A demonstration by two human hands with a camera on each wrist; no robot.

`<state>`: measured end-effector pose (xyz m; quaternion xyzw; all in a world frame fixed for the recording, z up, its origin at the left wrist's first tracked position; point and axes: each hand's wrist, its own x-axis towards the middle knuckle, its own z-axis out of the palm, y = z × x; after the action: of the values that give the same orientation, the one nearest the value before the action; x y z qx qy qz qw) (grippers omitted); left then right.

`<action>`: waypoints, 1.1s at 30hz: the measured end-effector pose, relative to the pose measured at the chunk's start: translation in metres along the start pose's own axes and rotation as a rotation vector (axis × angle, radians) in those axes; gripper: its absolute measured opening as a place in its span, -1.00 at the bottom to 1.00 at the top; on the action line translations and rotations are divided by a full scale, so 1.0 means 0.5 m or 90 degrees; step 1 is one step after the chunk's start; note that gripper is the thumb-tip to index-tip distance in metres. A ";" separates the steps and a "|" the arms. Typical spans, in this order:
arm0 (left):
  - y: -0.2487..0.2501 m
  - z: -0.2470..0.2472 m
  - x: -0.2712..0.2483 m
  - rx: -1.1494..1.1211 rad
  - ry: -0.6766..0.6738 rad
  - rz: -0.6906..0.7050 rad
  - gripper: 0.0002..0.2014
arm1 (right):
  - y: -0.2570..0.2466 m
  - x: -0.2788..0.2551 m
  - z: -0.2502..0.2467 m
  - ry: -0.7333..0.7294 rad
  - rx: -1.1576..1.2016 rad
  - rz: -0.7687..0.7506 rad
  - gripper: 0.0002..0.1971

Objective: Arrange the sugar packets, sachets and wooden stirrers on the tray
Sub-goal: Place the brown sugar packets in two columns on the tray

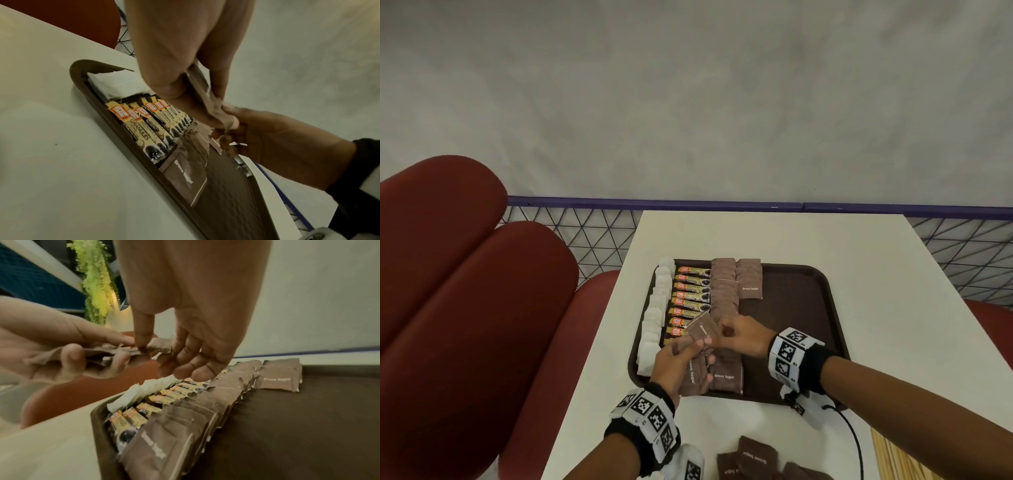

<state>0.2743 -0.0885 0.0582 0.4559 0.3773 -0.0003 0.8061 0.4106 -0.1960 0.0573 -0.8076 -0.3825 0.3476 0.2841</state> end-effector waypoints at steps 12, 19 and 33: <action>-0.003 -0.028 0.030 -0.091 0.031 -0.007 -0.76 | 0.072 0.011 -0.051 0.304 0.079 0.113 -0.91; -0.003 -0.049 0.041 -0.055 0.037 0.015 -0.70 | 0.153 0.049 -0.099 0.448 -0.009 0.311 -0.82; 0.017 -0.071 0.038 0.005 0.024 -0.002 -0.76 | 0.166 0.136 -0.081 0.375 0.095 0.436 -0.83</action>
<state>0.2695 -0.0509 0.0424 0.4587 0.3934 0.0056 0.7967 0.5086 -0.1938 -0.0022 -0.9292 0.0300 0.2037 0.3070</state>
